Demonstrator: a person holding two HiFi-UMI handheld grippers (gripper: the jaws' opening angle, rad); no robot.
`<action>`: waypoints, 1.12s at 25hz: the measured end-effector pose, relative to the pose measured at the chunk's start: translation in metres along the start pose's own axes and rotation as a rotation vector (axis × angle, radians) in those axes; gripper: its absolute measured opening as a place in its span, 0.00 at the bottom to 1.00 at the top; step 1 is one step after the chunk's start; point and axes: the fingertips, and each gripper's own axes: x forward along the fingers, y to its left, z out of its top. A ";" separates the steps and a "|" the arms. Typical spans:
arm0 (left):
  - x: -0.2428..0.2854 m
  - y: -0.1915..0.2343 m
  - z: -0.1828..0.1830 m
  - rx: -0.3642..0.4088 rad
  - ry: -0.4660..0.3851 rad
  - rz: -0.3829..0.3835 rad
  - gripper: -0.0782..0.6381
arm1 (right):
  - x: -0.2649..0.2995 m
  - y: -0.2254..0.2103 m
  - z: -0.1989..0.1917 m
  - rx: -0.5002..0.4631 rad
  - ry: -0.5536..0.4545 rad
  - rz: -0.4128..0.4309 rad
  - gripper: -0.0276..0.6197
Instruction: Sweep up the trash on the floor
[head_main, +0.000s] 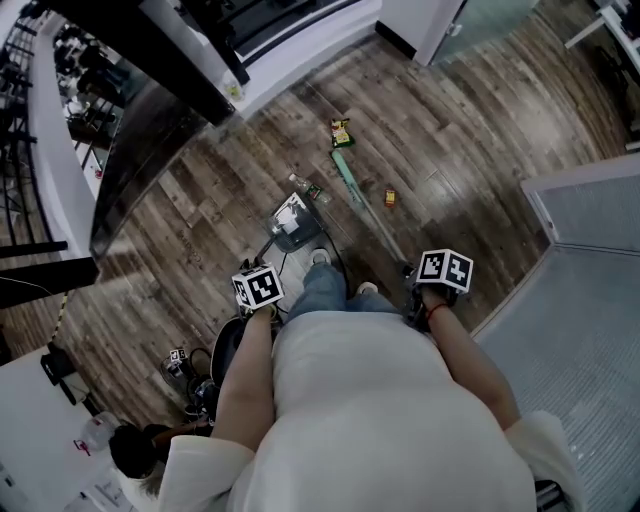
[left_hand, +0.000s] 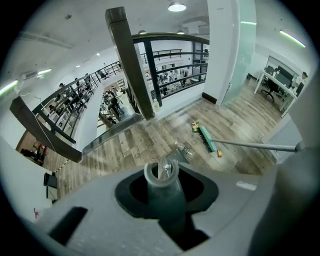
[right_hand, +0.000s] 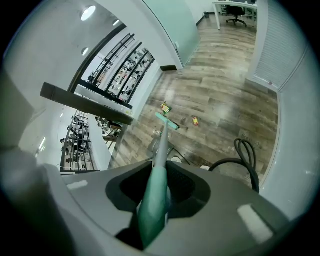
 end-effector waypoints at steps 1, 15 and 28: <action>0.003 0.004 0.004 0.000 0.003 -0.002 0.24 | 0.004 0.005 0.003 -0.001 0.000 -0.003 0.19; 0.039 0.047 0.062 0.031 0.014 -0.004 0.24 | 0.047 0.062 0.035 -0.011 0.008 -0.009 0.19; 0.069 0.066 0.082 0.071 0.049 -0.036 0.24 | 0.083 0.088 0.050 -0.038 0.004 -0.075 0.19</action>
